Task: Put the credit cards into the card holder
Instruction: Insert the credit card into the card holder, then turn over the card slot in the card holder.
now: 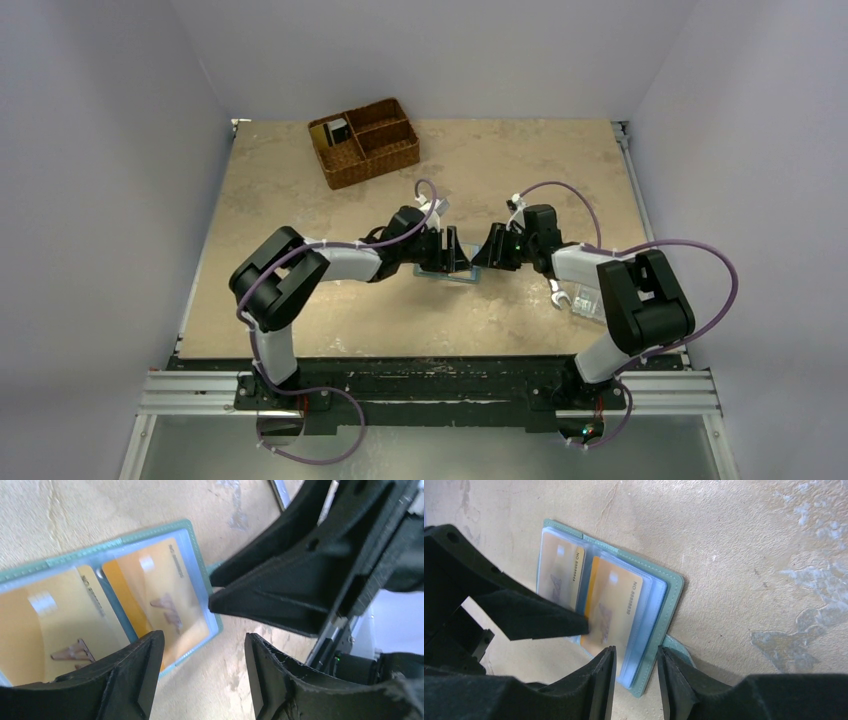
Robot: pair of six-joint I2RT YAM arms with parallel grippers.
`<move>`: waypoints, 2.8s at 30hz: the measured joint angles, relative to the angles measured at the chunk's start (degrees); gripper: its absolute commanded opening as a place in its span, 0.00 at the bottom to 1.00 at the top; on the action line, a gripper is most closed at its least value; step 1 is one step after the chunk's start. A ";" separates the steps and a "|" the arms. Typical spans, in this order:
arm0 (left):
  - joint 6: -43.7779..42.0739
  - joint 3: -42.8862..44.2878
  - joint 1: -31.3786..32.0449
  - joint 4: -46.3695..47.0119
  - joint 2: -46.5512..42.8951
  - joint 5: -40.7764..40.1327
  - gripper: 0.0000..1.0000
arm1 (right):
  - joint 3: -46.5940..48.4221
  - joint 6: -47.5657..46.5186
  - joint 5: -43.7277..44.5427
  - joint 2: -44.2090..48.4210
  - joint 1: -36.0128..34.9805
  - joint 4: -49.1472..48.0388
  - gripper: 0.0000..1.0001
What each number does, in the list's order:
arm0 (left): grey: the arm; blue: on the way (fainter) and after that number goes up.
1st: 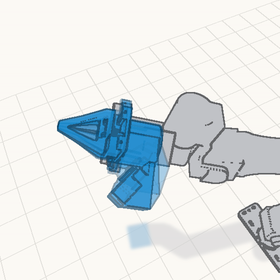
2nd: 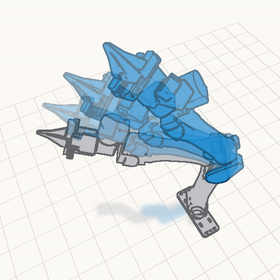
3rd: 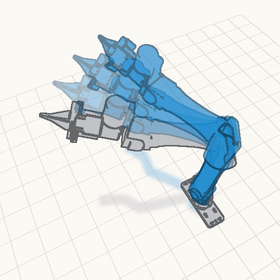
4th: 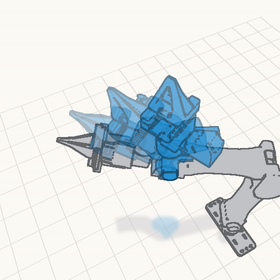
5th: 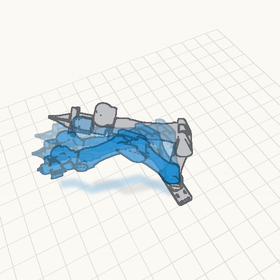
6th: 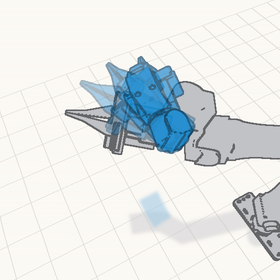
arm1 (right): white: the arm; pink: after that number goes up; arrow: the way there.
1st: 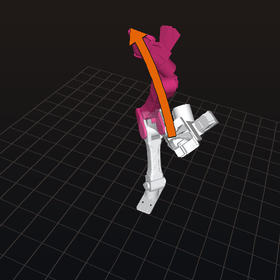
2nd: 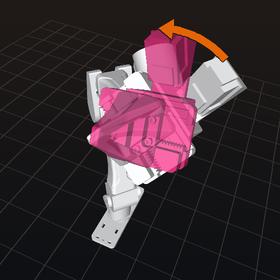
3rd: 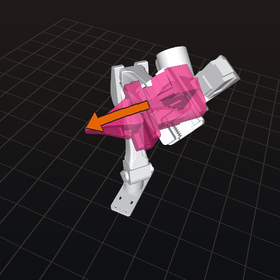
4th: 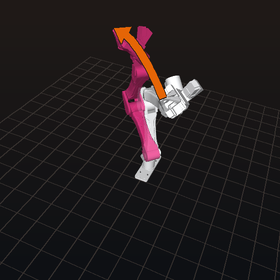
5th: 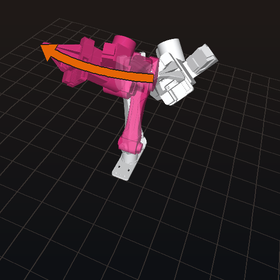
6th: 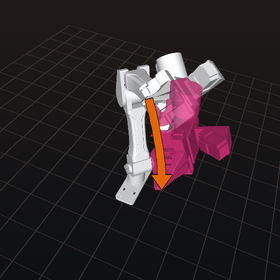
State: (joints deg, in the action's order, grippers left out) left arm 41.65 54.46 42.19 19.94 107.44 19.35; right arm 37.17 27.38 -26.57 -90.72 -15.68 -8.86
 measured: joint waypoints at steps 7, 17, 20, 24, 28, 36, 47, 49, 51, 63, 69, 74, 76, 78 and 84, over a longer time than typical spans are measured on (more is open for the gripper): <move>-0.74 -1.36 -0.57 -0.44 -3.74 -0.44 0.60 | 0.00 0.17 -0.04 2.14 0.00 0.04 0.48; -2.49 4.20 0.33 -9.31 -2.14 -10.45 0.67 | 0.00 0.22 -0.02 2.29 0.00 0.02 0.48; -2.45 6.16 1.03 -10.32 0.42 -11.45 0.66 | 0.00 0.22 -0.02 2.29 0.00 0.02 0.48; -2.16 8.35 1.44 -9.75 3.30 -10.78 0.59 | -0.02 0.13 0.48 2.27 0.44 0.79 0.48; -0.76 6.16 0.61 -4.66 3.61 -7.74 0.54 | -0.07 1.14 -0.20 2.27 0.96 0.31 0.47; 2.75 -1.86 -1.66 4.50 0.59 -1.66 0.62 | -0.57 4.22 -4.81 2.27 1.84 -2.78 0.44; 1.38 -2.86 -1.73 4.09 -4.37 0.04 0.25 | -0.70 6.08 -7.50 0.92 2.27 -5.55 0.37; 1.22 -2.47 -1.73 4.11 -3.48 0.26 0.21 | -0.70 6.25 -7.72 -0.17 2.29 -6.05 0.37; 1.18 -2.16 -1.73 4.11 -2.16 0.33 0.18 | -0.70 6.36 -7.98 -1.46 2.32 -6.40 0.38; 1.44 -2.99 -3.43 4.83 2.75 -0.81 0.01 | -0.81 6.51 -8.96 -3.43 2.32 -7.15 0.41; 2.29 -4.59 -3.58 7.37 2.75 -1.11 0.00 | -0.81 6.51 -8.94 -3.48 2.32 -7.23 0.43; 2.60 -5.55 -3.67 9.18 2.75 -1.11 0.00 | -0.81 6.56 -8.96 -3.80 2.29 -7.45 0.43; 2.78 -5.64 -3.67 9.40 2.75 -1.09 0.00 | -0.81 6.56 -8.94 -3.80 2.27 -7.48 0.43; 2.80 -5.73 -3.67 9.57 2.75 -1.07 0.00 | -0.74 6.54 -8.87 -3.78 2.01 -7.43 0.43; 2.86 -5.86 -3.80 9.81 2.75 -0.68 0.02 | 0.37 6.51 -8.48 -3.76 -0.15 -6.67 0.43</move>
State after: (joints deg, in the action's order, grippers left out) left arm 44.51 48.60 38.39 29.76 110.19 18.68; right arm 37.54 33.89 -35.05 -94.48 -15.84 -15.53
